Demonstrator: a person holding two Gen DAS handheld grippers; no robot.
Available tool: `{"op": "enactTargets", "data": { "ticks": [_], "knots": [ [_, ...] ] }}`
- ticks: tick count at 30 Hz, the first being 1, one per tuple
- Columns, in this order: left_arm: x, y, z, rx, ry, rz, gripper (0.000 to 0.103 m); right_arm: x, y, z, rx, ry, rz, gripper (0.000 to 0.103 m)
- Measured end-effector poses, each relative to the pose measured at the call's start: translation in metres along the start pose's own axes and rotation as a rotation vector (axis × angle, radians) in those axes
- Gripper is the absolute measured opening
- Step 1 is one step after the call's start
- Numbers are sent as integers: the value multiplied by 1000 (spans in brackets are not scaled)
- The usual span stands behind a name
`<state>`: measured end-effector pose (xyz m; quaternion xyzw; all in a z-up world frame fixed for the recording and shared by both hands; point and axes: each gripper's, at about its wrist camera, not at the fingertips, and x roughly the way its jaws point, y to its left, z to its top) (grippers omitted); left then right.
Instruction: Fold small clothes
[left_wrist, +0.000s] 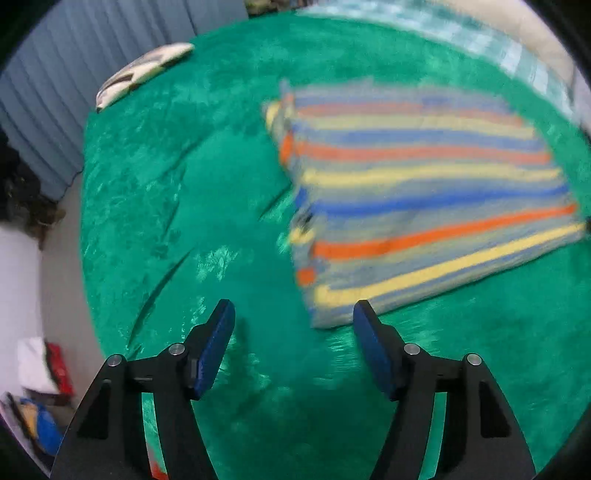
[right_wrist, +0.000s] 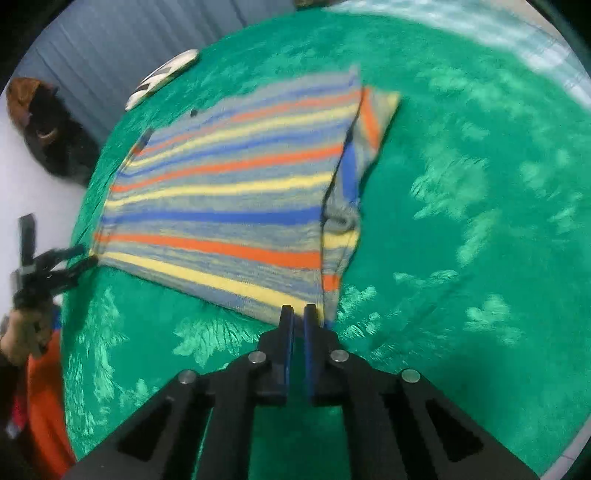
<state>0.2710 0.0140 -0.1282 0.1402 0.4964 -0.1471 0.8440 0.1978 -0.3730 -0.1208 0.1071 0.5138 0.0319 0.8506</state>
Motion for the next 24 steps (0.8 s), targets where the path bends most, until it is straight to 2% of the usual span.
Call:
{"op": "enactTargets", "data": {
  "ticks": [1,3,4,6,7,8,10,12,14,15,16,17,20,22,24],
  "knots": [
    [-10,-5,2,-1,-29,-13,81,-9,14,6,-43,-39,5,12],
    [-20,-19,4,-3,-62,5,89,-6,23,20,-52,-63,18,12],
    [-21,-25,2,-17,-67,15,90,-2,27,24,-41,-69,36,13],
    [-11,-29,-7,-41,-36,14,90,16,25,25,-46,-62,2,15],
    [-6,-34,-18,-44,-10,15,90,31,17,20,-24,-16,-31,18],
    [-4,-38,-28,-42,12,19,90,48,2,10,36,59,-40,17],
    [-7,-47,-51,-30,22,16,90,36,-16,-3,121,2,22,12],
    [-14,-59,-68,-10,-1,5,92,18,-18,-16,156,0,15,9],
    [-17,-70,-79,2,-33,23,97,-4,-8,-30,150,-31,-59,23],
    [-17,-74,-83,3,-48,37,99,-12,-4,-36,139,-62,-66,29],
    [-16,-78,-87,8,-59,57,100,-20,1,-46,135,-96,-70,45],
    [-13,-80,-88,15,-63,71,101,-24,3,-53,138,-114,-84,56],
    [-10,-78,-90,0,-61,52,103,-17,0,-88,182,-145,-109,58],
    [-7,-70,-92,-34,-52,5,103,-13,4,-101,181,-194,-120,58],
    [-6,-65,-92,-51,-52,-22,103,-12,9,-100,173,-192,-138,59]
  ]
}}
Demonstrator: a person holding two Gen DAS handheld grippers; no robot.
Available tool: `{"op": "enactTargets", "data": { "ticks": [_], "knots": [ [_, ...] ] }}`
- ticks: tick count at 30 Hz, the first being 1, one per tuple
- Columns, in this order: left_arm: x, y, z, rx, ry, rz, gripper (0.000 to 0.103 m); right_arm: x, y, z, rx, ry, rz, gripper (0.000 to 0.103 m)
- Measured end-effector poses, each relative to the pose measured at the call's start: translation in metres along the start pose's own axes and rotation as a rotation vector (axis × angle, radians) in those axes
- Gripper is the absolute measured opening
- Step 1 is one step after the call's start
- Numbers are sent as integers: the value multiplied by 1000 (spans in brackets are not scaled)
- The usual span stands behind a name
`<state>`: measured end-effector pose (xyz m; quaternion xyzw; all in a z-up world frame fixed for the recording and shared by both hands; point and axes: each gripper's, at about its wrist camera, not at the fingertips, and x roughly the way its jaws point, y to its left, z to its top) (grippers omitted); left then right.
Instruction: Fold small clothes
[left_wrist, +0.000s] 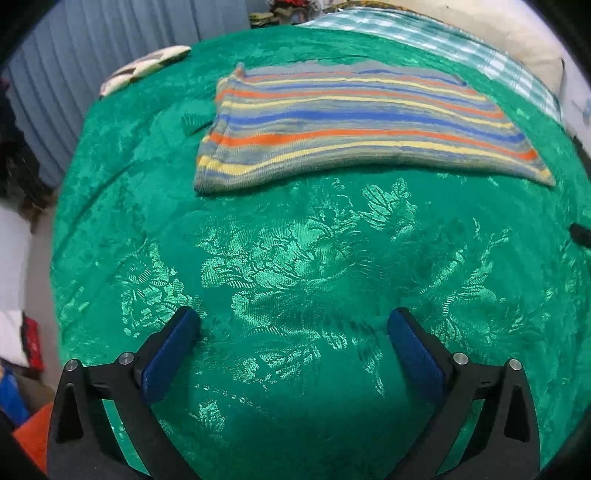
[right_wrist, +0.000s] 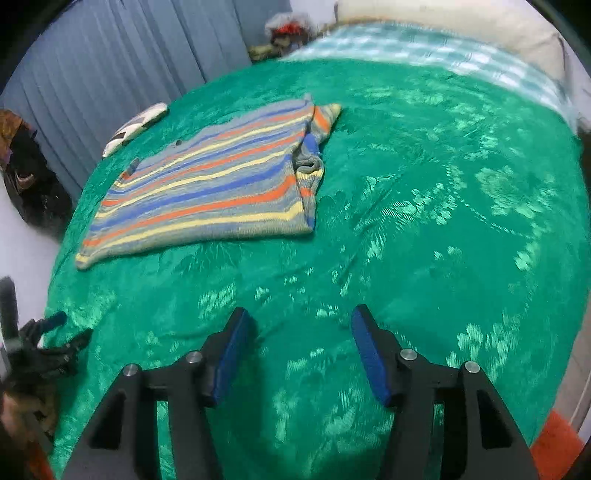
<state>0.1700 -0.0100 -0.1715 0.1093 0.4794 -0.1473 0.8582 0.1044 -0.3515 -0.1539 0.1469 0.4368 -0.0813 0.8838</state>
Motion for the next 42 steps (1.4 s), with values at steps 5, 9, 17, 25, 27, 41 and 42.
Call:
{"op": "enactTargets", "data": {
  "ticks": [5,9,17,25,27,41,42],
  "knots": [
    [-5,-4,-5,5,-20,7,103,6,1,-1,-14,-4,-2,66],
    [-4,-4,-5,7,-19,11,103,11,13,-3,-72,-1,-32,71],
    [-4,-4,-4,11,-15,16,103,15,15,-4,-91,3,-37,74],
    [-4,-3,-4,10,-15,13,103,16,16,-4,-98,5,-41,75],
    [-4,-3,-4,9,-16,13,103,15,16,-4,-99,5,-41,75],
    [-4,-3,-3,7,-20,10,103,16,19,-5,-100,5,-43,76],
    [-3,-2,-3,6,-21,9,103,16,20,-6,-102,6,-44,76]
  ]
}}
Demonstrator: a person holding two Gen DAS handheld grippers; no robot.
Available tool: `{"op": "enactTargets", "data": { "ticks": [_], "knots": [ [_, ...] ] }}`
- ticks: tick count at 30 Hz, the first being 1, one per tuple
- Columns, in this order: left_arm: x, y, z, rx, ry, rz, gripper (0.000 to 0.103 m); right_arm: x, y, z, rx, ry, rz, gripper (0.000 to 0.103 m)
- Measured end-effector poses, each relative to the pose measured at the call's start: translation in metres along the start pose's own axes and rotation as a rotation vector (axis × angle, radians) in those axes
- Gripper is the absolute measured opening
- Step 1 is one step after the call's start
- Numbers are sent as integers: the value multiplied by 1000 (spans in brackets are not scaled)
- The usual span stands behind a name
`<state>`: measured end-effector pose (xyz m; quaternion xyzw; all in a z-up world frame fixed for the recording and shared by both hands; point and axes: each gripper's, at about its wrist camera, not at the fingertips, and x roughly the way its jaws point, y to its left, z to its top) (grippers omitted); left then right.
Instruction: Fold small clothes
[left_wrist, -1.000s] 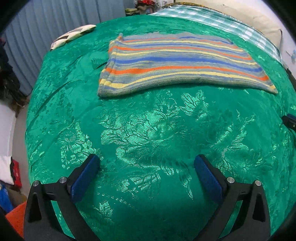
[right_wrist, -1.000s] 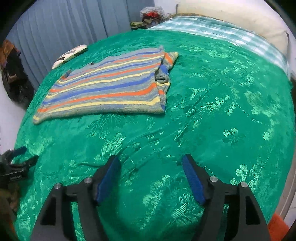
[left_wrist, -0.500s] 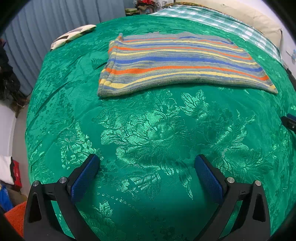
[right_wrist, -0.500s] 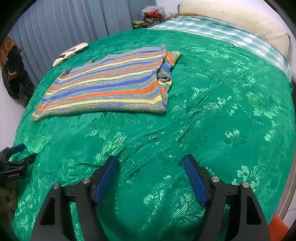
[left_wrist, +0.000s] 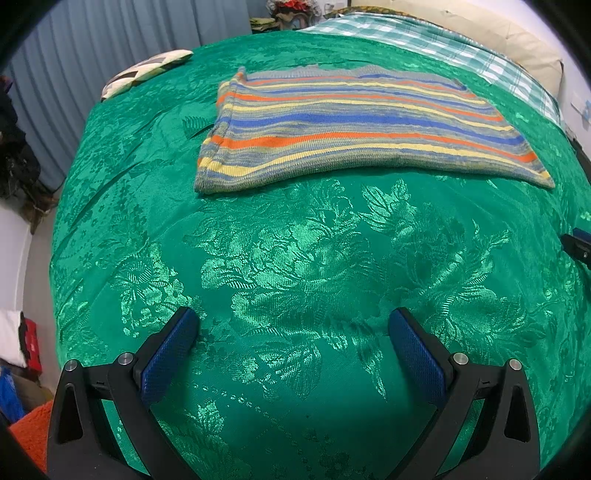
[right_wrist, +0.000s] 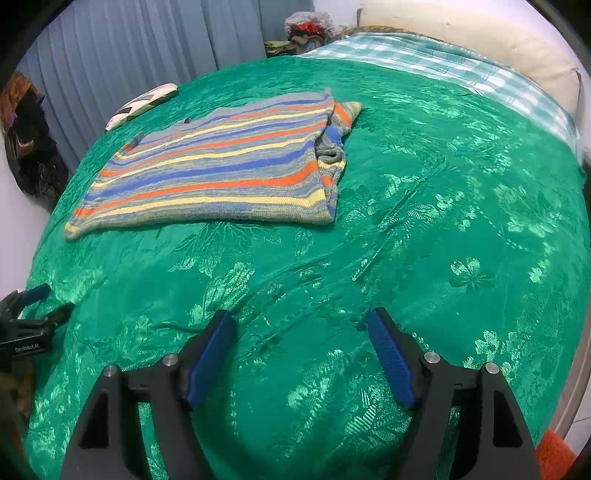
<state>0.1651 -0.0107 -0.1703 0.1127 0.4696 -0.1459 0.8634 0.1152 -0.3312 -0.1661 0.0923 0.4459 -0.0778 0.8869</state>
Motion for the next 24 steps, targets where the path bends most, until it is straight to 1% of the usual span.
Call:
{"op": "enactTargets", "data": {
  "ticks": [11,13,15,16,17,20,21,23,24],
  "knots": [
    [0,-1,2,1,1,4,103,3,1,1,-19,4,0,79],
    [-5,-4,4,22,9,24,101,2,0,2,-20,12,7,79],
    [-17,-15,7,79,0,40,101,1,-2,4,-12,23,24,80],
    [-26,-23,9,114,-19,22,101,-2,-5,7,5,34,42,80],
    [-36,-34,13,148,-45,-11,101,-5,-9,10,25,45,62,80],
    [-55,-70,31,219,-90,-136,101,-17,-29,32,95,53,158,79],
    [-58,-90,44,251,-102,-193,101,-18,-34,41,102,48,171,79],
    [-56,-121,65,298,-117,-252,101,-15,-52,72,116,37,199,79],
    [-53,-141,77,325,-125,-278,101,-7,-66,95,142,35,223,79]
  ]
}}
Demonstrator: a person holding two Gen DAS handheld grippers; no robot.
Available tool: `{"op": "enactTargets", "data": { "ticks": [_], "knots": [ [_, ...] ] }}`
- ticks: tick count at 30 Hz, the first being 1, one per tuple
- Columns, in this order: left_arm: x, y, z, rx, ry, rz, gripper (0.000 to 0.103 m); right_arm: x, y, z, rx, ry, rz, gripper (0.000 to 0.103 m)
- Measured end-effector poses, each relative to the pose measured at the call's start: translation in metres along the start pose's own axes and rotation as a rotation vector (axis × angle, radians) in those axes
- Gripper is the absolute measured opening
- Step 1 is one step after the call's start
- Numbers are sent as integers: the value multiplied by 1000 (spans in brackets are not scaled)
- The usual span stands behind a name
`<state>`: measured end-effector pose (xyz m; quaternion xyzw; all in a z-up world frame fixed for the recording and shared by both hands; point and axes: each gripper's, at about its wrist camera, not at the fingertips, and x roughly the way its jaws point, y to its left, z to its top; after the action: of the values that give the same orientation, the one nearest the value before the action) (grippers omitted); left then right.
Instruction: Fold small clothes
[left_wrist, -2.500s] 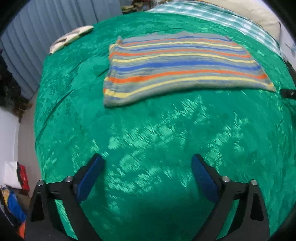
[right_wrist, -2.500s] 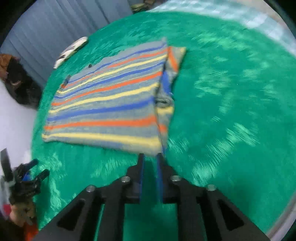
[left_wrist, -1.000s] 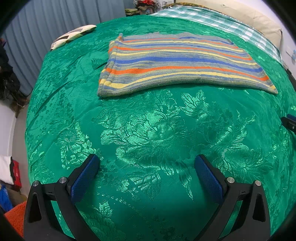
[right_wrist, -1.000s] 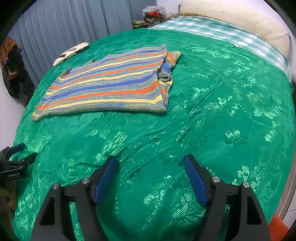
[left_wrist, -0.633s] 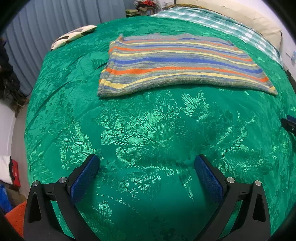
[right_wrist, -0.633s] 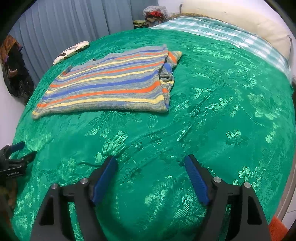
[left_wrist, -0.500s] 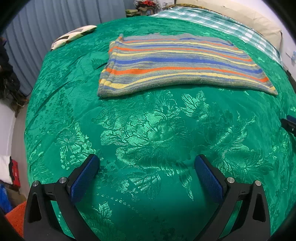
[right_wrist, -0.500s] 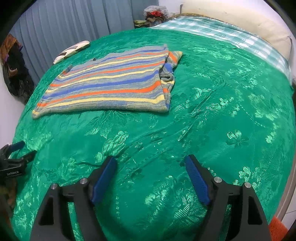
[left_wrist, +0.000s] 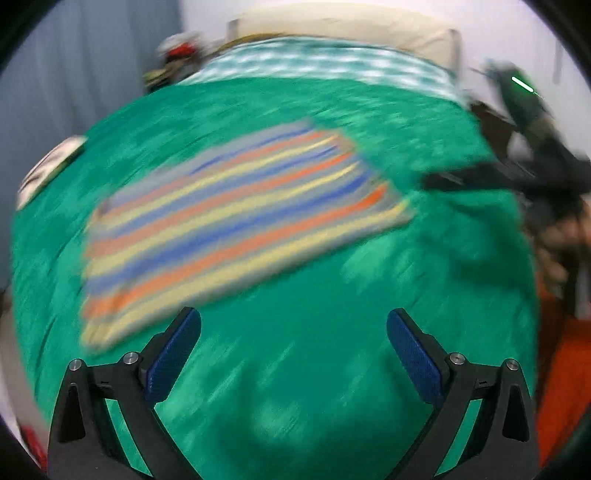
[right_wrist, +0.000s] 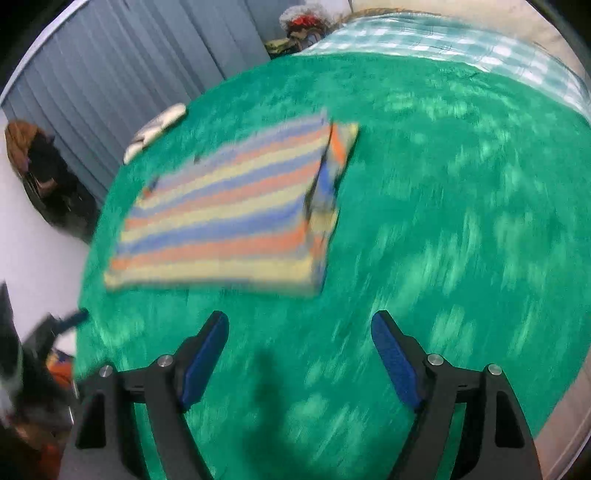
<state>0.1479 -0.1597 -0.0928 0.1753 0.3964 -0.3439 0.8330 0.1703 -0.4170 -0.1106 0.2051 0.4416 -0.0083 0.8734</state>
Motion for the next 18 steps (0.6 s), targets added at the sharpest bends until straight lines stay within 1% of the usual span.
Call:
{"op": "enactTargets", "data": {
  "ticks": [2,3,4,5,6,7,9,10,11,12,13,14,15,16,17,18],
  "knots": [
    [28,-24,32,45,-7,-62,101,13,-15,36,40,10,58,79],
    [41,-33,43,61,1,-88,101,24,-25,55,70,23,83,79],
    [59,-44,54,78,19,-110,101,43,-37,79,100,57,105,79],
    [74,-51,62,88,38,-120,100,55,-42,90,109,81,113,79],
    [94,-58,69,97,65,-121,99,76,-51,107,129,120,105,79],
    [108,-63,72,104,85,-121,92,89,-55,116,140,143,106,78],
    [135,-66,74,99,135,-128,77,112,-61,132,168,169,140,76],
    [136,-62,75,79,120,-137,73,122,-62,139,180,176,170,76],
    [134,-57,77,46,90,-152,65,131,-60,146,185,184,190,75],
    [134,-52,79,22,85,-162,33,138,-57,151,180,185,186,71],
    [133,-47,81,3,87,-149,10,143,-54,155,173,189,189,51],
    [131,-42,83,-13,85,-149,9,149,-50,158,163,204,197,15],
    [125,-32,85,-48,74,-181,8,153,-43,161,145,218,182,11],
    [118,-26,86,-68,56,-184,8,151,-33,164,109,207,141,11],
    [108,-17,88,-90,29,-185,8,146,-23,167,81,188,126,11],
    [90,0,88,-129,-10,-185,8,136,-6,172,51,157,138,11]
  ]
}}
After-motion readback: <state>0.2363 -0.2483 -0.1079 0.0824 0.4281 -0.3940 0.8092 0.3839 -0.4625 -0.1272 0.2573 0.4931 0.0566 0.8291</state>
